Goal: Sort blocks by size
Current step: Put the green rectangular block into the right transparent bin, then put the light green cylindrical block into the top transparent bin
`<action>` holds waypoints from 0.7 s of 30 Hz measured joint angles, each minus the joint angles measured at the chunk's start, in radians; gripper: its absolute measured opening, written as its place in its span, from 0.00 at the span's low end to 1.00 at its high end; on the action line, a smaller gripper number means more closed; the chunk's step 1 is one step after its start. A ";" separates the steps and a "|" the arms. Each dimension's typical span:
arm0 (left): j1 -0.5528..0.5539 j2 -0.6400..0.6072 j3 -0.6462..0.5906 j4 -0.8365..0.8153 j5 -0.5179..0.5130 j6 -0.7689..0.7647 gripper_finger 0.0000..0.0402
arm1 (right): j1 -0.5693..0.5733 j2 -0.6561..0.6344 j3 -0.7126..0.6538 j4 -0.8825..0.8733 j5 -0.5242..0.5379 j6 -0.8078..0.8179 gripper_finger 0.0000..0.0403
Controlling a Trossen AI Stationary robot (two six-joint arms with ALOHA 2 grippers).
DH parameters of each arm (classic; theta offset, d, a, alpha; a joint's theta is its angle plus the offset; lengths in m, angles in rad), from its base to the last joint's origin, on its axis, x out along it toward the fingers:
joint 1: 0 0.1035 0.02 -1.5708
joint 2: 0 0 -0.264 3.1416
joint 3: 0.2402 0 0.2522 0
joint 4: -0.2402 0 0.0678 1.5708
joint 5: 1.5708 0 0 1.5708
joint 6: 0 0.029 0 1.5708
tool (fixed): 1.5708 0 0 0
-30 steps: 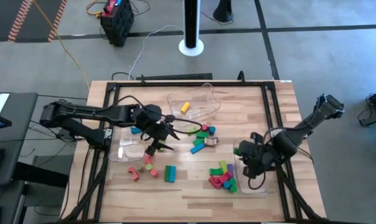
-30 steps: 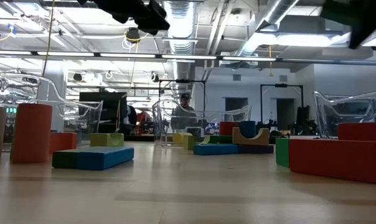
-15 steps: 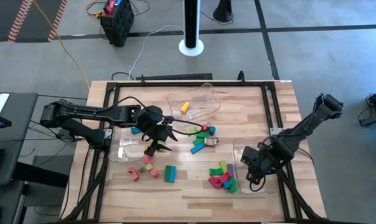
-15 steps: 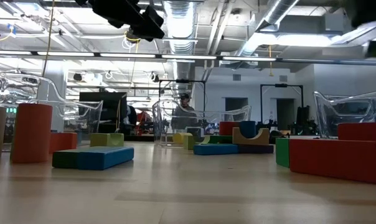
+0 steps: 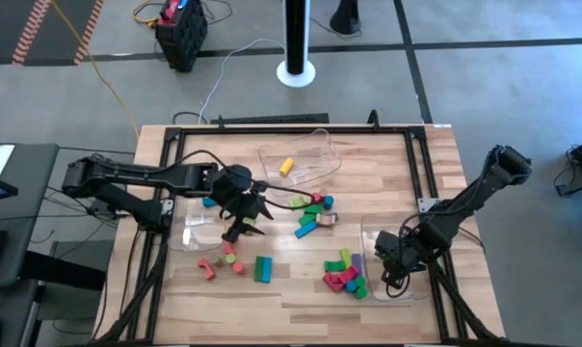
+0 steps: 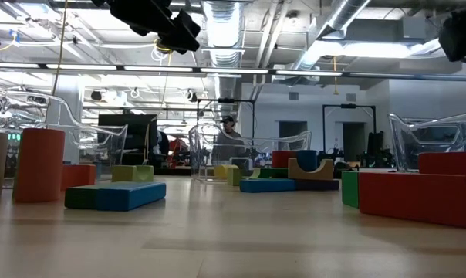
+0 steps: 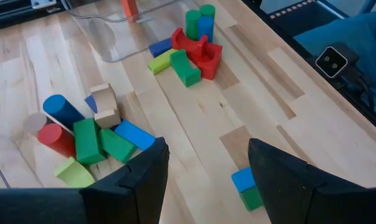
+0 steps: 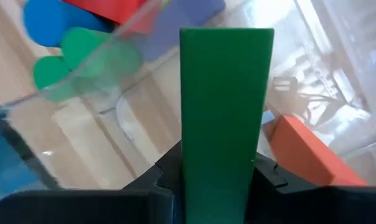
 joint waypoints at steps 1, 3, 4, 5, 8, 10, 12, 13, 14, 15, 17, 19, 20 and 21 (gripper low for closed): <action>-0.003 0.000 0.000 -0.002 0.000 0.001 0.53 | 0.000 0.000 -0.008 0.009 -0.005 0.006 0.32; -0.010 0.000 0.000 -0.002 0.000 0.002 0.53 | 0.001 0.000 -0.025 0.022 -0.008 0.019 0.32; -0.013 0.000 0.000 -0.002 0.000 0.002 0.53 | 0.004 0.000 -0.035 0.030 -0.016 0.022 0.32; -0.015 0.000 0.000 -0.002 0.000 0.003 0.53 | 0.004 0.000 -0.044 0.039 -0.026 0.023 0.32; -0.019 0.000 0.000 -0.004 0.000 0.001 0.53 | 0.002 0.000 -0.053 0.057 -0.033 0.024 0.34; -0.019 0.000 0.000 -0.004 0.000 0.001 0.53 | 0.002 0.000 -0.053 0.058 -0.034 0.023 0.35; -0.019 0.000 0.000 -0.005 0.000 0.000 0.53 | 0.002 0.000 -0.053 0.059 -0.034 0.023 0.36; -0.019 0.000 0.000 -0.005 0.000 -0.001 0.53 | 0.002 0.000 -0.053 0.060 -0.034 0.023 0.36; -0.019 0.000 0.000 -0.005 0.000 -0.004 0.53 | 0.002 0.000 -0.053 0.060 -0.034 0.023 0.37; -0.019 0.000 0.000 -0.006 0.000 -0.005 0.53 | 0.002 0.000 -0.053 0.060 -0.034 0.023 0.37; -0.019 0.000 0.000 -0.008 0.000 -0.008 0.53 | 0.002 0.000 -0.053 0.060 -0.034 0.022 0.38; -0.019 0.000 0.000 -0.014 0.000 -0.008 0.53 | 0.002 0.000 -0.053 0.060 -0.034 0.021 0.39; -0.019 0.000 0.000 -0.014 0.000 -0.008 0.53 | 0.002 0.000 -0.053 0.060 -0.034 0.021 0.40; -0.019 0.000 0.000 -0.013 0.000 -0.008 0.53 | 0.002 0.000 -0.053 0.060 -0.034 0.020 0.40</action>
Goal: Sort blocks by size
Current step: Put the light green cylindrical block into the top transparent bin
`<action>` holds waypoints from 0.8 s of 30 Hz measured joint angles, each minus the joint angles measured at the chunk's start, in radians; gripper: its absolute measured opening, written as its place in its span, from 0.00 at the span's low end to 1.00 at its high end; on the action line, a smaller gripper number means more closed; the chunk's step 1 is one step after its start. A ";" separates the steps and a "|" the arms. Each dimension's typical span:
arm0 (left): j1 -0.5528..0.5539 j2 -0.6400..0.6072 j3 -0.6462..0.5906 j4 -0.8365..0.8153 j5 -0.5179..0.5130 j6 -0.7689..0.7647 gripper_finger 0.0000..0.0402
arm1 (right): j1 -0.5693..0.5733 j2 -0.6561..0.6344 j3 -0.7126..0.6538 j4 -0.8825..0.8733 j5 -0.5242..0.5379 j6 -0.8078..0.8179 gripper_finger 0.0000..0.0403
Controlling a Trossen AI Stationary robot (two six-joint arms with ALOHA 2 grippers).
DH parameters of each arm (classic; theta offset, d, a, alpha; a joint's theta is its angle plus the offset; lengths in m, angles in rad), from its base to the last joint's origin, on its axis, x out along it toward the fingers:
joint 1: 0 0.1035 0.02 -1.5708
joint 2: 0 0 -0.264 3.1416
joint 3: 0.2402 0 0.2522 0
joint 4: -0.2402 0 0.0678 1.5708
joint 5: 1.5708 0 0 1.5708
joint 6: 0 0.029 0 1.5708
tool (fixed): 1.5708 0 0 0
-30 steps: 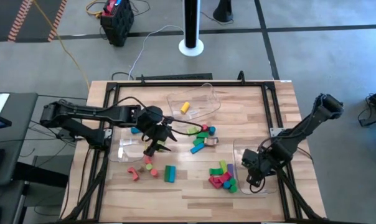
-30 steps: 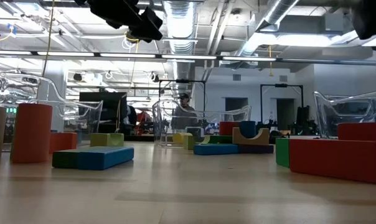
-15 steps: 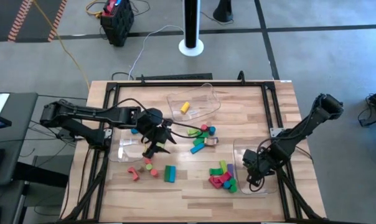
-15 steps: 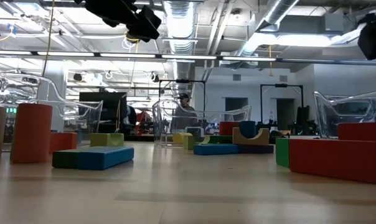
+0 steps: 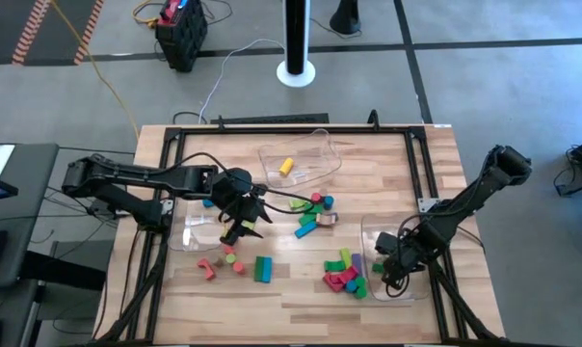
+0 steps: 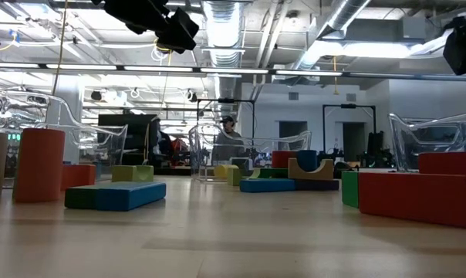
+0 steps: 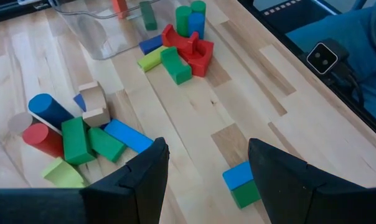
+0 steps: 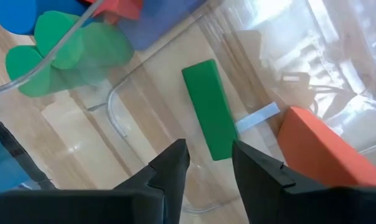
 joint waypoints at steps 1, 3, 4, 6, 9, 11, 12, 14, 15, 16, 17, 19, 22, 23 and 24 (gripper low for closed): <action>0.000 0.000 0.000 0.000 0.000 0.000 0.53 | 0.000 0.000 0.000 0.000 0.000 -0.002 0.41; 0.000 0.000 0.000 0.000 0.000 0.000 0.53 | 0.000 0.000 0.000 -0.002 0.000 -0.007 0.42; 0.000 0.000 0.000 0.000 0.000 0.000 0.53 | 0.000 0.000 0.000 -0.004 0.000 -0.007 0.42; 0.000 0.000 0.000 -0.001 0.000 0.000 0.53 | 0.000 0.000 0.000 -0.004 0.000 -0.008 0.43; 0.000 0.000 0.000 0.000 -0.001 0.001 0.53 | 0.000 0.000 0.000 -0.004 0.000 -0.011 0.44; 0.000 0.000 0.000 -0.001 -0.008 0.003 0.53 | 0.000 0.000 0.000 -0.004 0.001 -0.012 0.44; 0.000 0.000 0.000 -0.001 -0.011 0.003 0.53 | 0.000 0.000 0.000 -0.004 0.001 -0.016 0.44; 0.000 0.000 0.000 -0.001 -0.012 0.003 0.53 | 0.000 0.000 0.002 -0.004 0.001 -0.024 0.44; 0.000 0.000 0.000 -0.001 -0.012 0.003 0.53 | 0.000 0.000 0.005 -0.004 0.001 -0.028 0.44; 0.000 0.000 0.000 0.000 -0.012 0.003 0.53 | 0.000 0.000 0.009 -0.004 0.002 -0.032 0.44; 0.000 0.000 0.000 -0.001 -0.012 0.003 0.53 | 0.000 0.000 0.015 -0.004 0.003 -0.036 0.44; 0.000 0.000 0.000 -0.001 -0.012 0.003 0.53 | 0.000 0.000 0.028 -0.004 0.009 -0.050 0.44; 0.000 0.000 0.000 -0.001 -0.012 0.002 0.53 | 0.000 0.000 0.050 -0.004 0.029 -0.068 0.44; 0.000 0.000 0.000 -0.001 -0.013 0.002 0.53 | 0.000 0.000 0.057 -0.004 0.035 -0.076 0.44; 0.000 0.000 0.000 -0.001 -0.015 0.001 0.53 | 0.000 0.000 0.064 -0.004 0.043 -0.083 0.44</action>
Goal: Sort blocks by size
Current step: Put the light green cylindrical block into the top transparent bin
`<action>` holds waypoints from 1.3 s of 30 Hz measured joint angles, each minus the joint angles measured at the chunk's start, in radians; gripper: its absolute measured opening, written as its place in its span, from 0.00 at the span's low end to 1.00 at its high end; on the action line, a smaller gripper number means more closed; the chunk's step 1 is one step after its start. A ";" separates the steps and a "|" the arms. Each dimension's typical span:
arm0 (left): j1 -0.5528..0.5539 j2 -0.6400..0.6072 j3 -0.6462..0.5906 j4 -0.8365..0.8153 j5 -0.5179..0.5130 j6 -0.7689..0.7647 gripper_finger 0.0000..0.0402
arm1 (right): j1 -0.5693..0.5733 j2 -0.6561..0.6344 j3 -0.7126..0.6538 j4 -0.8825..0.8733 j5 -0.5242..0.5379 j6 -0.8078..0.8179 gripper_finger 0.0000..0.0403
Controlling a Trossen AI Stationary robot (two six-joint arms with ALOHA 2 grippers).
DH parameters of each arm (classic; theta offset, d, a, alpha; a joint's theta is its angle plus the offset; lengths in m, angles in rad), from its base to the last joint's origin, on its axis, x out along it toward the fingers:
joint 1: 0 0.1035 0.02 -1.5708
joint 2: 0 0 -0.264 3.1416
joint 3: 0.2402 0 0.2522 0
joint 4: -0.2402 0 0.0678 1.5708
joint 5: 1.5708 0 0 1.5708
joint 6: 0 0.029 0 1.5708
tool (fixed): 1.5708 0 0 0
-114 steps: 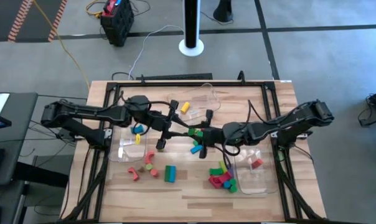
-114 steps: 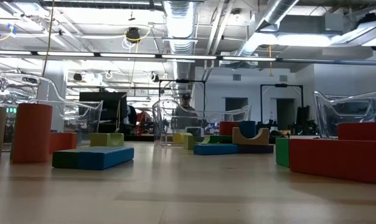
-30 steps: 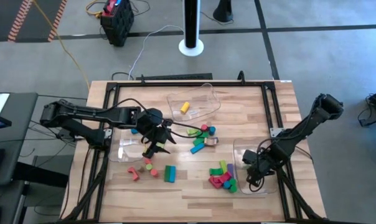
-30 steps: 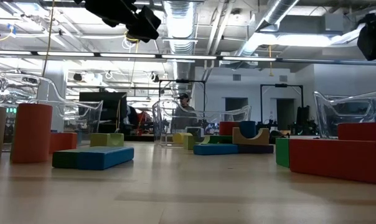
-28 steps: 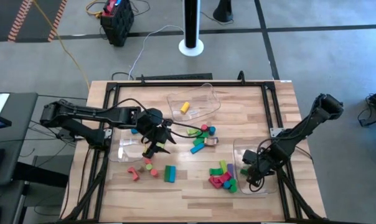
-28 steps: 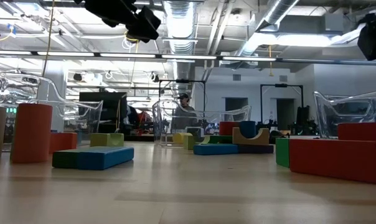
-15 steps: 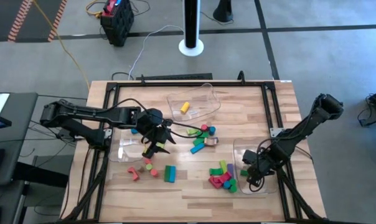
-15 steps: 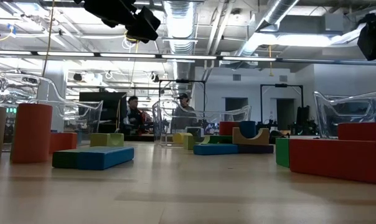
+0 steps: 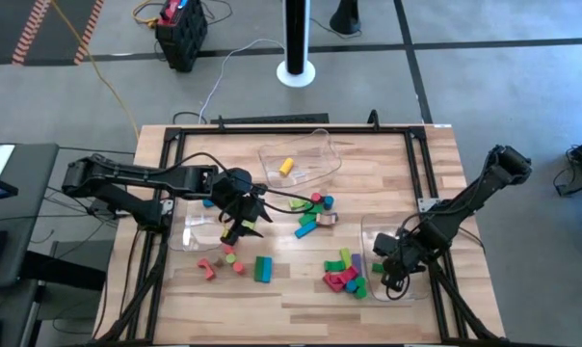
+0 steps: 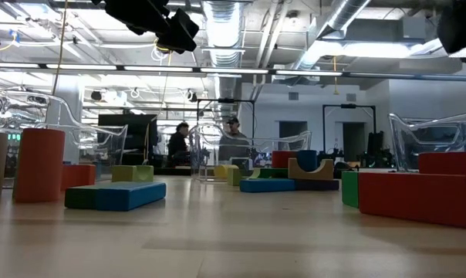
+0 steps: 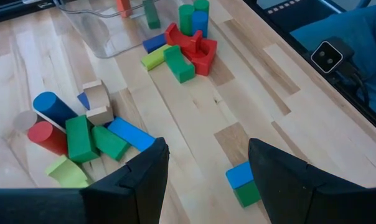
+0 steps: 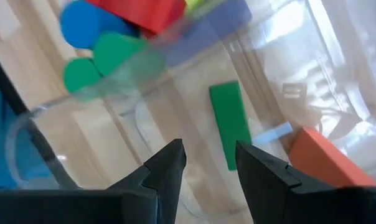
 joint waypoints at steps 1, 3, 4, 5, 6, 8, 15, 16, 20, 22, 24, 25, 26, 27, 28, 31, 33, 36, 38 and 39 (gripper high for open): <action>0.000 0.000 0.000 0.000 -0.002 0.000 0.53 | 0.000 0.000 0.006 0.000 0.006 -0.003 0.44; 0.000 0.000 0.000 -0.001 -0.009 -0.001 0.53 | 0.000 0.000 0.018 -0.004 0.018 -0.015 0.44; 0.000 0.000 0.000 -0.002 -0.011 -0.001 0.53 | 0.000 0.000 0.024 -0.004 0.020 -0.021 0.44; 0.000 0.000 0.000 -0.004 -0.012 -0.001 0.53 | 0.000 0.000 0.029 -0.004 0.022 -0.027 0.44; 0.000 0.000 0.000 -0.005 -0.012 -0.001 0.53 | 0.000 0.000 0.034 -0.005 0.023 -0.030 0.44; 0.000 0.000 0.000 -0.006 -0.013 -0.005 0.53 | 0.000 0.000 0.042 -0.011 0.031 -0.037 0.44; 0.000 0.000 0.000 -0.014 -0.015 -0.019 0.53 | 0.000 0.000 0.069 -0.031 0.065 -0.060 0.44; -0.001 0.000 0.000 -0.022 -0.015 -0.021 0.53 | 0.000 -0.001 0.071 -0.031 0.071 -0.063 0.44; -0.018 0.000 0.000 -0.057 -0.016 -0.028 0.53 | -0.001 -0.002 0.080 -0.030 0.079 -0.082 0.44; -0.036 0.000 0.000 -0.086 -0.016 -0.028 0.53 | -0.001 -0.002 0.086 -0.031 0.097 -0.100 0.44; -0.061 0.000 0.000 -0.113 -0.016 -0.030 0.53 | -0.004 -0.002 0.097 -0.029 0.112 -0.120 0.44; -0.075 0.000 0.000 -0.125 -0.016 -0.035 0.53 | -0.008 -0.002 0.104 -0.030 0.122 -0.133 0.44; -0.088 0.000 0.000 -0.137 -0.016 -0.042 0.53 | -0.014 -0.002 0.111 -0.030 0.129 -0.148 0.44; -0.104 0.000 0.000 -0.148 -0.016 -0.051 0.53 | -0.019 -0.002 0.118 -0.030 0.134 -0.162 0.44; -0.118 0.000 0.000 -0.159 -0.016 -0.062 0.53 | -0.026 -0.002 0.125 -0.030 0.143 -0.180 0.44; -0.160 0.000 0.000 -0.192 -0.043 -0.103 0.53 | -0.047 -0.002 0.147 -0.022 0.171 -0.242 0.44; -0.189 0.000 0.000 -0.232 -0.099 -0.132 0.53 | -0.062 -0.002 0.157 -0.011 0.190 -0.287 0.44; -0.229 0.002 -0.015 -0.270 -0.170 -0.178 0.53 | -0.084 -0.002 0.168 0.013 0.205 -0.353 0.44; -0.251 0.003 -0.047 -0.272 -0.179 -0.210 0.53 | -0.103 -0.002 0.170 0.029 0.207 -0.395 0.44; -0.262 0.003 -0.064 -0.271 -0.181 -0.225 0.53 | -0.111 -0.002 0.171 0.039 0.207 -0.413 0.44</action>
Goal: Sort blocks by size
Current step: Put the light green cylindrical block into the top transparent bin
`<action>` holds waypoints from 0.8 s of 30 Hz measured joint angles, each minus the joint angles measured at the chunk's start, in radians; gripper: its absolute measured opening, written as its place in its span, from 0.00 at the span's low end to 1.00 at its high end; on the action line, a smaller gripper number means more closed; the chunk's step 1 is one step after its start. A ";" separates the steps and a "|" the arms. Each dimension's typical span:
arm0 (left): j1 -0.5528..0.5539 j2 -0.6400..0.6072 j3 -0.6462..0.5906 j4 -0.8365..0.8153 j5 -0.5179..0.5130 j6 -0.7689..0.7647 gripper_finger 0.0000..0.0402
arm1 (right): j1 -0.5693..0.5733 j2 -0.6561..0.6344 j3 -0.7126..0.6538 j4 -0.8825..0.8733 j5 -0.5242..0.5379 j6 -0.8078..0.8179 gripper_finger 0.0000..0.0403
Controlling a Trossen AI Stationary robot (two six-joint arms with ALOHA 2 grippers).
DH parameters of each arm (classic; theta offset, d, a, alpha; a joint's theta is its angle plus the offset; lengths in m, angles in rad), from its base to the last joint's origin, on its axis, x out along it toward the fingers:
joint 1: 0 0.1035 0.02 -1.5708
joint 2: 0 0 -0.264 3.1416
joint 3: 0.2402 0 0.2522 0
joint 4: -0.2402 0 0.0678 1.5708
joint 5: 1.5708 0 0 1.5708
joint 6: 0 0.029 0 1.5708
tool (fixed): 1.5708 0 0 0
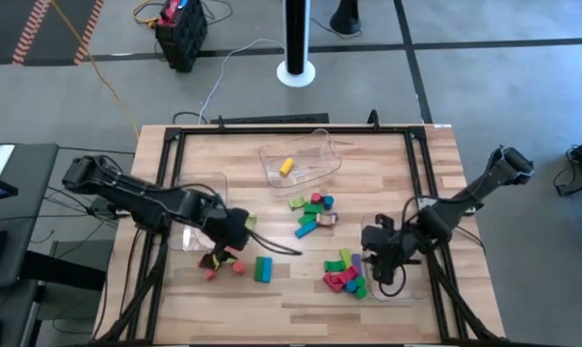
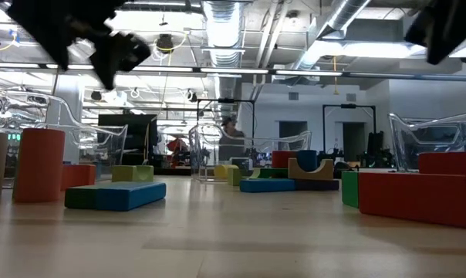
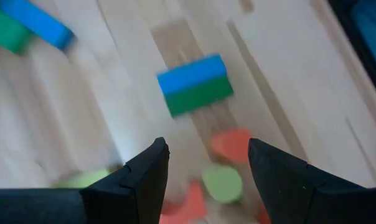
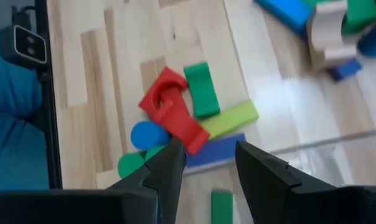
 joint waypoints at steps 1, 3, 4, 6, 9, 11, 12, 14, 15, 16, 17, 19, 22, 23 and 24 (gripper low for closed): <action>-0.010 0.000 -0.015 0.001 -0.003 -0.013 0.53 | -0.008 0.000 0.000 0.009 0.000 -0.018 0.44; -0.031 0.000 -0.035 -0.003 -0.029 -0.040 0.53 | -0.025 0.000 0.000 0.023 0.000 -0.050 0.44; -0.042 0.000 -0.044 -0.004 -0.048 -0.051 0.53 | -0.032 0.000 0.000 0.027 0.000 -0.061 0.44; -0.061 0.000 -0.063 -0.004 -0.070 -0.069 0.53 | -0.050 0.000 0.000 0.029 0.000 -0.084 0.44; -0.083 0.000 -0.099 0.012 -0.076 -0.093 0.53 | -0.070 0.000 0.000 0.031 0.000 -0.105 0.44; -0.094 0.000 -0.121 0.030 -0.088 -0.104 0.53 | -0.081 0.000 0.000 0.034 0.000 -0.117 0.44; -0.098 0.000 -0.130 0.037 -0.097 -0.107 0.53 | -0.087 0.000 0.000 0.036 0.000 -0.124 0.44; -0.108 -0.001 -0.140 0.041 -0.121 -0.110 0.53 | -0.097 0.000 0.000 0.046 0.000 -0.139 0.44; -0.114 -0.001 -0.145 0.046 -0.124 -0.112 0.53 | -0.101 0.000 0.000 0.047 0.000 -0.141 0.44; -0.120 -0.001 -0.148 0.054 -0.124 -0.113 0.53 | -0.107 0.000 0.000 0.046 0.000 -0.144 0.44; -0.127 -0.001 -0.153 0.071 -0.123 -0.114 0.53 | -0.112 0.000 0.000 0.045 0.000 -0.149 0.44; -0.140 -0.001 -0.164 0.098 -0.123 -0.113 0.53 | -0.119 0.000 0.000 0.046 0.000 -0.157 0.44; -0.157 -0.001 -0.173 0.094 -0.148 -0.110 0.53 | -0.119 0.000 0.000 0.045 0.000 -0.165 0.44; -0.161 -0.001 -0.173 0.097 -0.161 -0.110 0.53 | -0.119 0.000 0.000 0.045 0.000 -0.167 0.44; -0.165 -0.001 -0.173 0.106 -0.169 -0.110 0.53 | -0.119 0.000 0.000 0.045 0.000 -0.170 0.44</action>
